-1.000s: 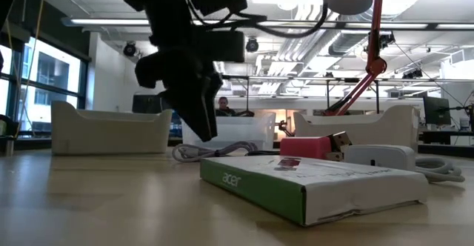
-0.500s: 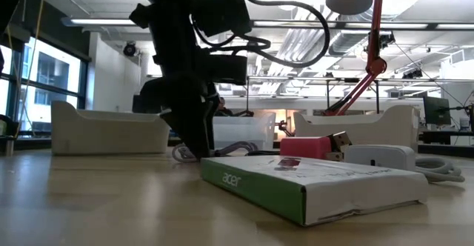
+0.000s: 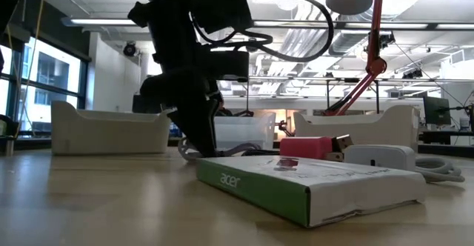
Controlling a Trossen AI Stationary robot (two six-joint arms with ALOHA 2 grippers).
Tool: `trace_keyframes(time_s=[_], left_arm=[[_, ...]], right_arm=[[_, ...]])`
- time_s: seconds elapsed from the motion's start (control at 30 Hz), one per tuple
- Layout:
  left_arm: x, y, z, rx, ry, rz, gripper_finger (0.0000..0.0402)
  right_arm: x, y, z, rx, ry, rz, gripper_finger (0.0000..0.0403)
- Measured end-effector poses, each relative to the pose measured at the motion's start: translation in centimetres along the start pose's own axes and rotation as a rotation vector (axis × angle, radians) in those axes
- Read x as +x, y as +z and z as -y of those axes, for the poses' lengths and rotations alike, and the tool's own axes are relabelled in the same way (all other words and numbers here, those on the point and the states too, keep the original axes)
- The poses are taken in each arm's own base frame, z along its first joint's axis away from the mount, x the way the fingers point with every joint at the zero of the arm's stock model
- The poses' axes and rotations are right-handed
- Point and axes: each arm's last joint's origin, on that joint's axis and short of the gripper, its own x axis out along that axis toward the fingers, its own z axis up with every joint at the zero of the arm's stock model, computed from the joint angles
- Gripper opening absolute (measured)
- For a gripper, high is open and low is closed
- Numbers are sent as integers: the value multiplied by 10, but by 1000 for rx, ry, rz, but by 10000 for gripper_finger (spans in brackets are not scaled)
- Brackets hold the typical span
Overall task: Pick and place items into bin
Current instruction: Put the left white charger cable into the transparent bin
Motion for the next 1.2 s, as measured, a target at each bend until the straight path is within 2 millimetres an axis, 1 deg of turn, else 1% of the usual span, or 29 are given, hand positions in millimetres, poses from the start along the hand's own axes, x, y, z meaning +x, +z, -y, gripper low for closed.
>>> trace_keyframes(time_s=[0.07,0.13,0.23,0.37,0.47,0.63,0.8,0.87,1.0,1.2], left_arm=[[-1,2,0,0,2,-5,43],[-3,5,0,5,6,-11,47],[-11,12,-2,35,31,-27,34],[-28,26,-4,91,86,-42,7],[-43,38,-6,126,141,-41,12],[-72,55,-22,186,247,-66,17],[-96,69,-54,221,372,-86,6],[-101,71,-70,228,394,-89,7],[-98,66,-109,190,415,-138,20],[-83,42,-164,79,363,-211,19]], right_arm=[[0,0,0,6,0,0,129],[0,0,0,7,0,0,129],[0,0,0,12,0,0,129],[0,0,0,15,0,-1,129],[0,-1,0,13,-2,-6,129],[0,-1,0,13,-2,-7,129],[0,-1,0,13,-2,-7,129],[0,-1,0,13,-2,-7,129],[0,-1,0,20,-1,-8,129],[0,-1,0,21,6,-10,129]])
